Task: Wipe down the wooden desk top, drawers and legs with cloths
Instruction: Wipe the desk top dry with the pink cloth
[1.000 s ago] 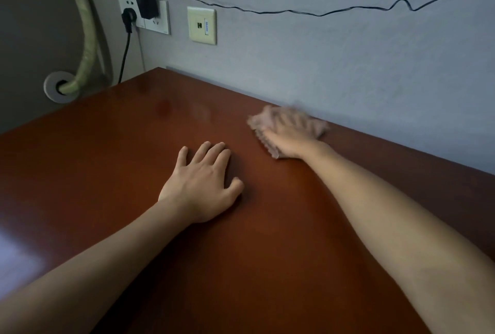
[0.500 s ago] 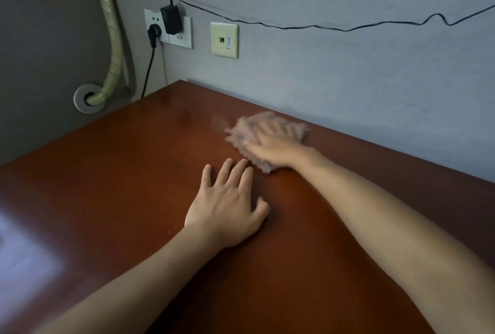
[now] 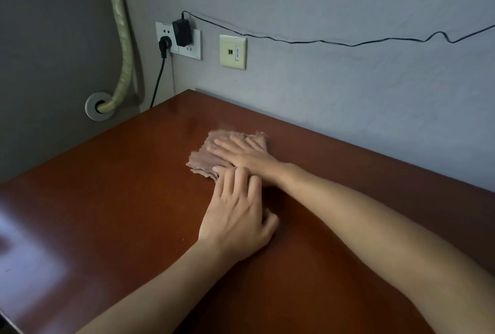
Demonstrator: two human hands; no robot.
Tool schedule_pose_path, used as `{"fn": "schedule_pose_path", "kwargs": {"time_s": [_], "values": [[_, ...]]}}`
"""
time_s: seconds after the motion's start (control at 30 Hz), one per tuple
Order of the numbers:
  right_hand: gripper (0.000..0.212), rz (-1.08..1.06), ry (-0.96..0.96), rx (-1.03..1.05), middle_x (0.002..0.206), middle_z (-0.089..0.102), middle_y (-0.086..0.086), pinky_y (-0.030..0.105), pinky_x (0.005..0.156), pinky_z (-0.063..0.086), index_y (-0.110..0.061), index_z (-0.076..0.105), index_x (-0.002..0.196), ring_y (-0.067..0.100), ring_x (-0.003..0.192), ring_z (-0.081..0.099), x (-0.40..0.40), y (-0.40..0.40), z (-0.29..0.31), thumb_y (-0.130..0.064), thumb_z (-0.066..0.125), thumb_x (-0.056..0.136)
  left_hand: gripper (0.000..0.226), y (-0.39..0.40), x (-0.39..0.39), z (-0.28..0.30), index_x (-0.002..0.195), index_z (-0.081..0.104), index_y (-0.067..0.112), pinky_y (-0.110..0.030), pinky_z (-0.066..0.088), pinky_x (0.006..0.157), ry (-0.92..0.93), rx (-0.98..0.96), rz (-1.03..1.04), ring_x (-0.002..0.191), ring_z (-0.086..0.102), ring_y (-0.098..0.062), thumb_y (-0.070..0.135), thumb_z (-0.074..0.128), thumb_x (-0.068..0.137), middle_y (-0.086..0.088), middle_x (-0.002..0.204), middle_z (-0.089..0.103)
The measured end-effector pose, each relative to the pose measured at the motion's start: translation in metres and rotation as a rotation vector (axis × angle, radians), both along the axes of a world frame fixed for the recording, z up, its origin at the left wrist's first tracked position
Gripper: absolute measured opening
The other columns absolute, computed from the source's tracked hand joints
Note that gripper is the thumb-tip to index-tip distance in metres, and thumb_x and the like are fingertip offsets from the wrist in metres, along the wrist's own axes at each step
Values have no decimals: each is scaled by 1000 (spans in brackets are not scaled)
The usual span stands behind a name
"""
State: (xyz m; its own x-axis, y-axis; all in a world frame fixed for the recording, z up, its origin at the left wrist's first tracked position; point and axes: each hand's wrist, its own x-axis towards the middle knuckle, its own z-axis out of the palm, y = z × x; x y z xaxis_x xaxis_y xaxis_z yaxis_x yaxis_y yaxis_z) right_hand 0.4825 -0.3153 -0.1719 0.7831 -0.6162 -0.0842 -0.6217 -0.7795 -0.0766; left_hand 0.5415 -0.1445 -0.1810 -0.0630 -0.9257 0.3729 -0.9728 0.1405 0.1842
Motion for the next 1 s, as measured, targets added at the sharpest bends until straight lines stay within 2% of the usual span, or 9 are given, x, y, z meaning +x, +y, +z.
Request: {"fn": "schedule_pose_path", "kwargs": {"time_s": [0.2, 0.33, 0.43, 0.53, 0.6, 0.67, 0.8, 0.9, 1.0], "values": [[88, -764, 19, 24, 171, -11, 5, 64, 120, -5, -31, -3, 163, 42, 155, -10, -31, -61, 17, -80, 14, 93, 58, -1, 1, -3, 130, 51, 6, -49, 27, 121, -4, -17, 2, 140, 35, -37, 43, 43, 86, -16, 143, 42], [71, -467, 52, 42, 169, 12, 6, 60, 123, 1, -26, 16, 161, 38, 154, 9, 1, -15, 19, -66, 18, 103, 76, -6, 2, -4, 155, 32, 6, -47, 4, 129, -8, 8, -3, 157, 9, -32, 47, 39, 91, -16, 166, 23], [42, -185, 56, 27, 124, 48, 4, 21, 117, 20, -23, 49, 120, 14, 123, 45, 8, 20, 27, -50, 19, 106, 76, -5, 2, -5, 156, 33, 4, -42, -1, 129, -2, -57, -15, 158, 11, -30, 46, 41, 94, -16, 166, 26], [83, -313, 47, -43, 169, 15, -2, 50, 123, 5, -34, 18, 161, 33, 155, 12, -3, -6, 21, -79, 14, 91, 74, -4, 1, -7, 158, 32, 4, -42, 4, 130, 3, -53, 2, 158, 13, -29, 45, 39, 96, -16, 167, 26], [82, -631, 35, -19, 172, -4, -1, 61, 121, -5, -34, 1, 163, 38, 156, -5, 5, -32, 16, -76, 15, 94, 71, -3, 2, -8, 156, 35, 4, -44, 10, 130, 13, -40, -2, 158, 15, -28, 43, 37, 97, -15, 166, 29], [79, -623, 18, 60, 172, -9, 2, 61, 121, -8, -30, -2, 163, 39, 156, -10, 9, -15, 23, -72, 15, 98, 67, -2, 4, -6, 154, 39, 5, -43, 13, 129, 21, -54, -23, 157, 20, -27, 39, 36, 96, -14, 165, 33], [62, -424, -105, 245, 170, 16, 8, 27, 120, 11, -12, 21, 161, 25, 156, 14, -13, 24, 28, -48, 29, 110, 59, -7, 12, 5, 141, 52, 6, -43, 32, 121, 109, -145, -80, 144, 41, -27, 32, 41, 90, -12, 152, 48], [60, -464, -296, -134, 168, 24, -2, 50, 126, 3, -28, 29, 158, 23, 154, 18, -31, 5, 15, -55, 18, 106, 56, -34, 23, 19, 140, 54, 8, -43, 35, 115, 66, -168, -19, 140, 45, -26, 36, 36, 95, -9, 149, 51], [61, -705, -304, -85, 163, 35, 0, 54, 125, 7, -22, 37, 155, 24, 151, 26, -46, -9, 2, -49, 14, 106, 55, -82, 35, 15, 152, 41, 19, -50, 22, 123, -90, 234, 25, 154, 24, -27, 43, 24, 105, -6, 165, 30]]}}
